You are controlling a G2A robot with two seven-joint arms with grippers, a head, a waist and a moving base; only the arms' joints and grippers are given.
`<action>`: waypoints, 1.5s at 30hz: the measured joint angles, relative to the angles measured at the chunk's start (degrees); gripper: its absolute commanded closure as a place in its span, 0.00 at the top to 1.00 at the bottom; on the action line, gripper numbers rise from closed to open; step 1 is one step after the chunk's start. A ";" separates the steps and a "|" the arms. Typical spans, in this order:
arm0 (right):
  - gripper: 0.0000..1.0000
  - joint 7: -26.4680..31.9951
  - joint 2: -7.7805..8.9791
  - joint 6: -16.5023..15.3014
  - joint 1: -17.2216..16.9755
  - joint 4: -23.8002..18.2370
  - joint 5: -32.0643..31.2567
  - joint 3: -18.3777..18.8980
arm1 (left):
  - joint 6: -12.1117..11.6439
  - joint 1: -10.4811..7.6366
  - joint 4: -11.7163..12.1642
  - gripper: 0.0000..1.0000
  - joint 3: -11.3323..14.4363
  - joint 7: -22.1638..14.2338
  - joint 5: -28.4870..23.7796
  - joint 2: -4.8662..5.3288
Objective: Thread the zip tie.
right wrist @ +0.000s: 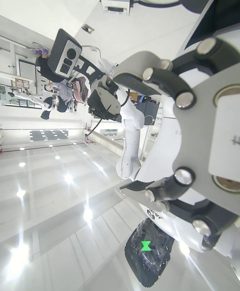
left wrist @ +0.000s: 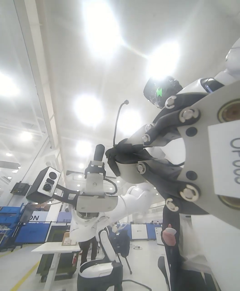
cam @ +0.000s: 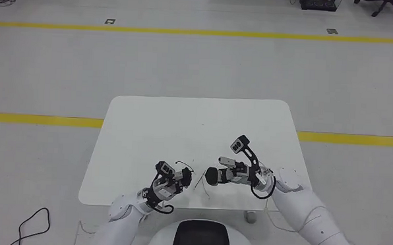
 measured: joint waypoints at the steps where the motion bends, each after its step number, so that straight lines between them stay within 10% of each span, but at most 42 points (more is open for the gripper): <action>1: 1.00 0.40 -0.29 0.00 0.40 0.46 0.08 -0.37 | 0.16 -0.13 0.19 0.00 0.26 -0.32 -0.92 0.02; 9: 1.00 3.07 -2.13 0.03 1.12 2.28 -0.01 -0.55 | 1.32 -0.71 0.79 0.00 1.22 -1.18 -4.40 0.38; 13: 0.56 3.72 -3.04 0.03 1.24 2.89 -1.12 -0.35 | 1.34 -1.03 1.09 0.00 1.73 -1.08 -4.80 0.61; 17: 0.43 4.47 -3.75 0.03 1.30 3.38 -1.81 0.17 | 1.31 -1.26 1.31 0.00 2.20 -0.93 -5.16 0.81; 45: 0.22 7.47 -7.86 0.03 3.56 9.65 -2.83 -0.17 | 0.18 -2.21 2.02 0.00 5.02 -0.67 -5.77 2.35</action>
